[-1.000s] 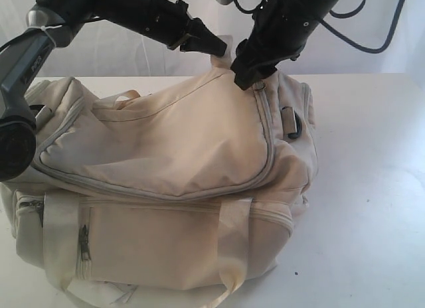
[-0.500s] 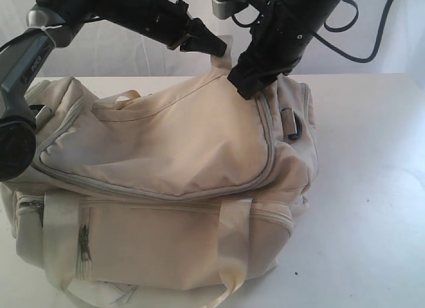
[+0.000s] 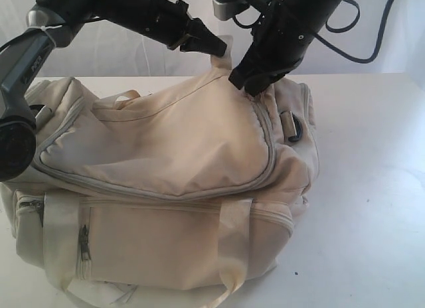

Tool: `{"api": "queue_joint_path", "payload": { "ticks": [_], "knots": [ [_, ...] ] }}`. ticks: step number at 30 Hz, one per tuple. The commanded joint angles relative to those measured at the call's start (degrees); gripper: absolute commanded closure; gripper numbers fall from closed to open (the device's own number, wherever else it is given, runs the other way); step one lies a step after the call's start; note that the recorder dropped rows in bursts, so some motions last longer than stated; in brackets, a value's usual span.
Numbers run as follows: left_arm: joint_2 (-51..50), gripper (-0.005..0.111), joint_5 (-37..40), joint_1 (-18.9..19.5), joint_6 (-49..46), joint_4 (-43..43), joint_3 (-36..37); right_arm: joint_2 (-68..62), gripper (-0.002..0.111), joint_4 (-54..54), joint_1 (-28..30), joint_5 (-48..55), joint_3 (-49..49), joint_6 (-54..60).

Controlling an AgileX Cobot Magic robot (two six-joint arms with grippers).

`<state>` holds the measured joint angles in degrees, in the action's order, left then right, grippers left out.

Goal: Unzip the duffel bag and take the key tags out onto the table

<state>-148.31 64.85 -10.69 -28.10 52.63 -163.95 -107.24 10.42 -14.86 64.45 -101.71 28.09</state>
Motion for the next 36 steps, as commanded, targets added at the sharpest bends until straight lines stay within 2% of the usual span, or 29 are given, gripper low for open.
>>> {"api": "queue_joint_path", "payload": {
  "ticks": [1,10,18,36],
  "knots": [
    [1.0,0.107,5.1,0.2,-0.2,1.7,-0.8,2.9,0.108,0.0,-0.1,0.6,0.1,-1.5],
    [1.0,0.107,5.1,0.2,0.3,1.7,-0.8,5.5,0.108,-0.4,-0.1,5.5,0.1,-4.4],
    [1.0,0.107,5.1,0.2,1.1,1.7,-0.8,8.3,0.108,-0.2,-0.1,5.5,1.2,-5.1],
    [1.0,0.107,5.1,0.2,1.3,1.7,-0.8,23.0,0.108,2.0,-0.1,3.7,20.9,-9.5]
  ]
}}
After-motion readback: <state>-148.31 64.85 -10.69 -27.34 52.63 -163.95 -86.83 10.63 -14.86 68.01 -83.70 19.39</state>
